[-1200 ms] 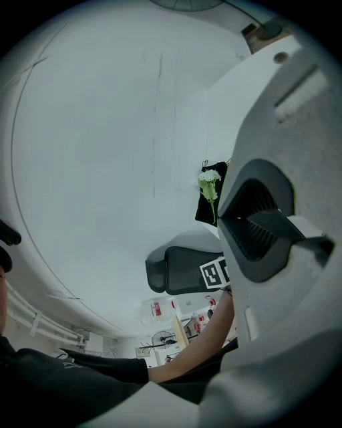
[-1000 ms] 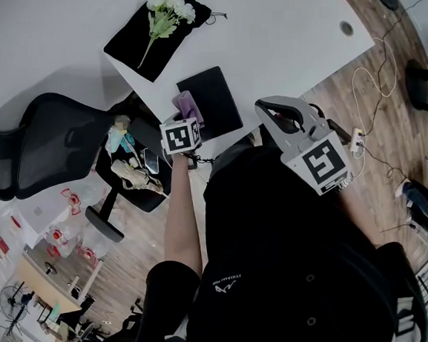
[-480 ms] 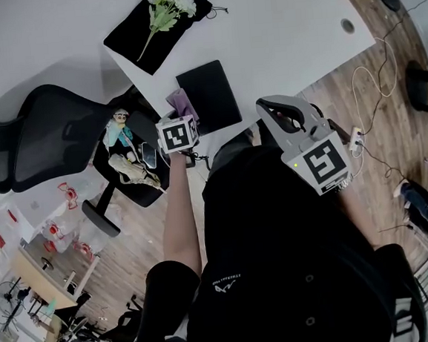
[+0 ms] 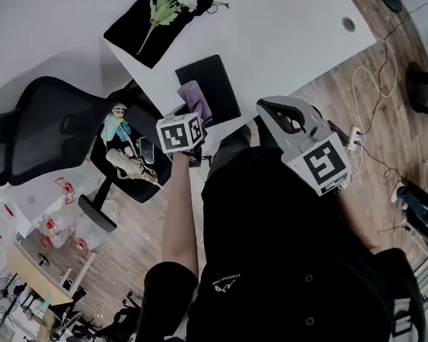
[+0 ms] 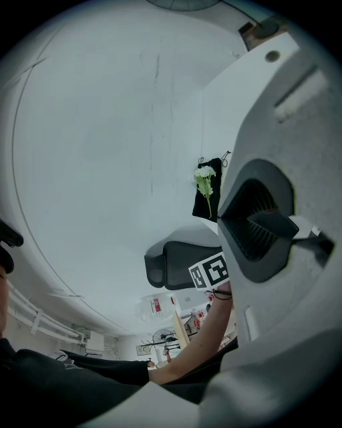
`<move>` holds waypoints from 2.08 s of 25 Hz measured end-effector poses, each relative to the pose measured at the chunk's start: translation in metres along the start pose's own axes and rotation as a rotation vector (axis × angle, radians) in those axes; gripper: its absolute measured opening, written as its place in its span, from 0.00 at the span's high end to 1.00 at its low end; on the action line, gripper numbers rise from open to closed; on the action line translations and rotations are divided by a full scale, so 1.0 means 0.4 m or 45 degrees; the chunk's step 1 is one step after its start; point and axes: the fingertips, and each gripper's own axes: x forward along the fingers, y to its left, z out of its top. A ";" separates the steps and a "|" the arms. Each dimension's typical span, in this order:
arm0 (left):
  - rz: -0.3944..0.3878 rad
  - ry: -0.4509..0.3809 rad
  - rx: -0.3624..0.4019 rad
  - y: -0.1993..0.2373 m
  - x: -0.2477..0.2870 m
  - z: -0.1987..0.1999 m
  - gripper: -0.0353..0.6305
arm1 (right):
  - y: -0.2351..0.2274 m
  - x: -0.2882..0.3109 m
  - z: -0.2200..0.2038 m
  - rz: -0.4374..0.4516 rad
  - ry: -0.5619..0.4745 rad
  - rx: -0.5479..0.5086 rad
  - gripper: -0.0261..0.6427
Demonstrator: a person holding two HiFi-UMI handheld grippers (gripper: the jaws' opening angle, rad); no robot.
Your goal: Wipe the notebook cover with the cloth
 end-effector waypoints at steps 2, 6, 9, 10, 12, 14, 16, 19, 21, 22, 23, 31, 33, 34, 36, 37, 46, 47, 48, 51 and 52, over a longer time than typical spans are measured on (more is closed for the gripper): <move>-0.037 0.022 0.041 -0.036 0.015 -0.011 0.82 | 0.005 -0.001 -0.005 0.001 0.004 0.004 0.95; -0.113 0.074 0.118 -0.104 0.050 -0.034 0.82 | 0.002 -0.008 -0.013 -0.016 0.010 0.021 0.95; -0.159 0.084 0.163 -0.146 0.063 -0.034 0.82 | 0.000 -0.021 -0.024 -0.036 0.024 0.023 0.95; -0.170 0.089 0.173 -0.157 0.069 -0.035 0.82 | -0.002 -0.026 -0.027 -0.043 0.025 0.025 0.95; -0.182 0.101 0.188 -0.176 0.081 -0.038 0.82 | -0.008 -0.035 -0.029 -0.057 0.023 0.033 0.95; -0.197 0.107 0.202 -0.197 0.093 -0.038 0.82 | -0.014 -0.039 -0.029 -0.067 0.021 0.033 0.95; -0.210 0.109 0.216 -0.218 0.103 -0.040 0.82 | -0.016 -0.043 -0.030 -0.070 0.024 0.026 0.95; -0.214 0.119 0.225 -0.233 0.120 -0.052 0.82 | -0.013 -0.045 -0.037 -0.067 0.034 0.027 0.95; -0.201 0.124 0.221 -0.230 0.129 -0.061 0.82 | -0.011 -0.044 -0.038 -0.060 0.038 0.027 0.95; -0.192 0.123 0.217 -0.227 0.132 -0.064 0.82 | -0.011 -0.044 -0.037 -0.057 0.036 0.027 0.95; -0.184 0.120 0.213 -0.225 0.134 -0.065 0.82 | -0.010 -0.044 -0.035 -0.054 0.034 0.024 0.95; -0.161 0.117 0.201 -0.205 0.138 -0.075 0.82 | 0.003 -0.024 -0.034 -0.014 0.039 0.007 0.95; -0.157 0.116 0.195 -0.200 0.135 -0.076 0.82 | 0.003 -0.021 -0.033 -0.006 0.031 0.011 0.95; -0.154 0.115 0.190 -0.197 0.134 -0.075 0.82 | 0.003 -0.019 -0.031 -0.003 0.026 0.012 0.95; -0.151 0.112 0.179 -0.191 0.133 -0.074 0.82 | 0.002 -0.015 -0.029 0.001 0.026 0.001 0.95; -0.149 0.110 0.176 -0.187 0.133 -0.075 0.82 | 0.003 -0.012 -0.030 0.005 0.031 -0.009 0.95; -0.136 0.116 0.147 -0.162 0.115 -0.093 0.82 | 0.004 -0.003 -0.029 0.020 0.058 0.000 0.95; -0.133 0.119 0.146 -0.159 0.113 -0.095 0.82 | 0.005 0.000 -0.029 0.026 0.063 0.000 0.95; -0.128 0.121 0.146 -0.156 0.112 -0.095 0.82 | 0.006 0.003 -0.029 0.033 0.065 0.001 0.95; -0.116 0.116 0.141 -0.149 0.110 -0.088 0.82 | 0.006 0.015 -0.020 0.055 0.060 -0.005 0.95; -0.114 0.114 0.135 -0.146 0.109 -0.089 0.82 | 0.008 0.018 -0.018 0.064 0.060 -0.009 0.95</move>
